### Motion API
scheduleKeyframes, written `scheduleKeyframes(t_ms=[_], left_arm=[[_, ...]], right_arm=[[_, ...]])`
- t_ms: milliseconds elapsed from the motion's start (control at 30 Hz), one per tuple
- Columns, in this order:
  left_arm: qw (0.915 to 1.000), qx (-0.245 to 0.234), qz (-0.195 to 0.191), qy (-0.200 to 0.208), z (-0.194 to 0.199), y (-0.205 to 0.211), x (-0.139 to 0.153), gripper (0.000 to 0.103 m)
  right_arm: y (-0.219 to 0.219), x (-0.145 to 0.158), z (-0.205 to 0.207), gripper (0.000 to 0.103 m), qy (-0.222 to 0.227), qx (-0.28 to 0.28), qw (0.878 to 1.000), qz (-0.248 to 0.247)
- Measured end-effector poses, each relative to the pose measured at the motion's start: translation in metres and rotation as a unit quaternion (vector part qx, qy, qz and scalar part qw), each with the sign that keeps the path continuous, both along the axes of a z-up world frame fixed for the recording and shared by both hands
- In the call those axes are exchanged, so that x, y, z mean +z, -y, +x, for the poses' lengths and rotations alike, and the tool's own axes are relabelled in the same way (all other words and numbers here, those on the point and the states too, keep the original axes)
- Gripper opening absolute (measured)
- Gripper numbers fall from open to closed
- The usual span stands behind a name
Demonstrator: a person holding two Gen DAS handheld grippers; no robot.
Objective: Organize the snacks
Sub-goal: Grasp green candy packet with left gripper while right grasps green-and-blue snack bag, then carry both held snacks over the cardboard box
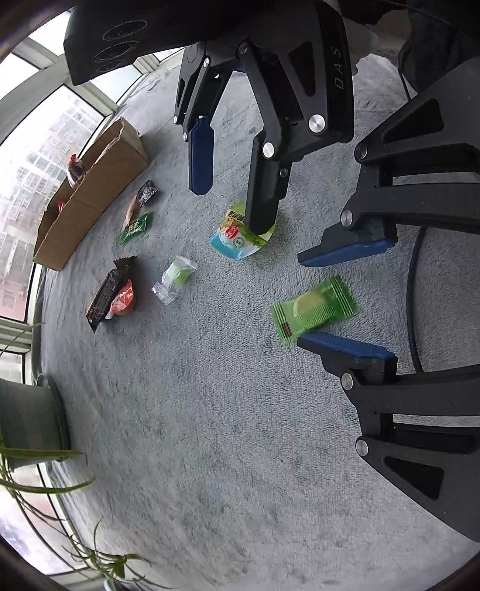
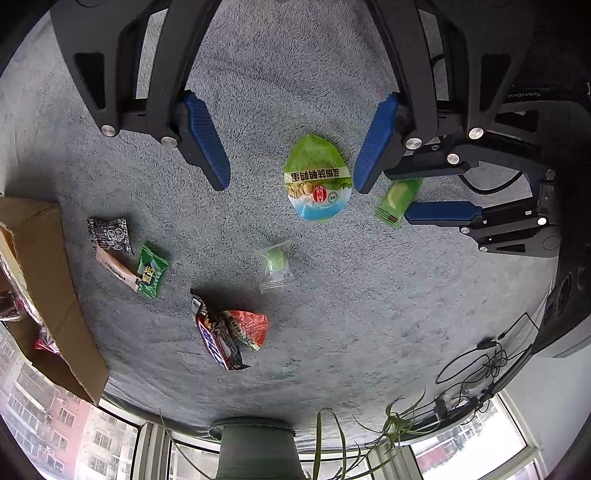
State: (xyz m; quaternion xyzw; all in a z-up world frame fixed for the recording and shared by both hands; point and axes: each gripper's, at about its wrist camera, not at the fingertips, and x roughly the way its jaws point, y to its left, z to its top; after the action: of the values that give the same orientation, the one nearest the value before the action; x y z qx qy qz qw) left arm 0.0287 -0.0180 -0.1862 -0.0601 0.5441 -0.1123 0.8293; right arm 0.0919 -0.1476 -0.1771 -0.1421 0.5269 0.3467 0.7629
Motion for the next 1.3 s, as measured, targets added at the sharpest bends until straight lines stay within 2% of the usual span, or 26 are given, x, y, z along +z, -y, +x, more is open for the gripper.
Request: scheduleKeyframes(t_ms=[100,200,433,567,633,667,733,967,1067,1133,1300], left_arm=[[0.9996,-0.006,0.027,0.010,-0.002,0.004,-0.001,0.025],[0.9993,-0.006,0.033,0.015,-0.002,0.003,-0.002,0.020],[0.9987,-0.018,0.043,0.020,-0.001,0.007,-0.002,0.019],[0.9988,-0.021,0.039,0.018,-0.002,0.006,-0.003,0.018],[0.9988,-0.020,0.042,0.019,-0.003,0.007,-0.002,0.018],[0.9986,-0.021,0.045,0.020,-0.002,0.009,-0.002,0.018],[0.9985,-0.020,0.048,0.018,-0.002,0.011,-0.003,0.019],[0.9983,-0.020,0.051,0.021,0.000,0.013,-0.004,0.020],[0.9987,-0.014,0.043,0.022,-0.001,0.010,-0.003,0.017],[0.9989,-0.007,0.039,0.025,-0.002,0.007,-0.001,0.012],[0.9996,0.006,0.016,0.020,-0.001,-0.003,0.001,0.011]], right_arm=[[-0.003,-0.005,0.003,0.072,-0.003,0.000,1.000,-0.006],[-0.007,-0.009,0.005,0.072,-0.006,0.003,1.000,-0.009],[-0.015,-0.012,0.003,0.070,-0.003,0.015,1.000,-0.018],[-0.017,-0.011,0.000,0.050,0.011,0.020,0.999,-0.027],[-0.017,-0.010,0.000,0.044,0.009,0.020,0.999,-0.027],[-0.016,-0.010,0.001,0.036,0.008,0.019,0.999,-0.026],[-0.015,-0.009,0.001,0.026,0.007,0.020,0.999,-0.025],[-0.007,-0.008,0.002,0.026,0.008,0.006,1.000,-0.019],[-0.002,-0.005,0.003,0.026,0.009,-0.002,1.000,-0.015],[0.002,-0.003,0.003,0.026,0.010,-0.007,1.000,-0.011],[0.006,0.000,0.002,0.026,0.010,-0.009,1.000,-0.009]])
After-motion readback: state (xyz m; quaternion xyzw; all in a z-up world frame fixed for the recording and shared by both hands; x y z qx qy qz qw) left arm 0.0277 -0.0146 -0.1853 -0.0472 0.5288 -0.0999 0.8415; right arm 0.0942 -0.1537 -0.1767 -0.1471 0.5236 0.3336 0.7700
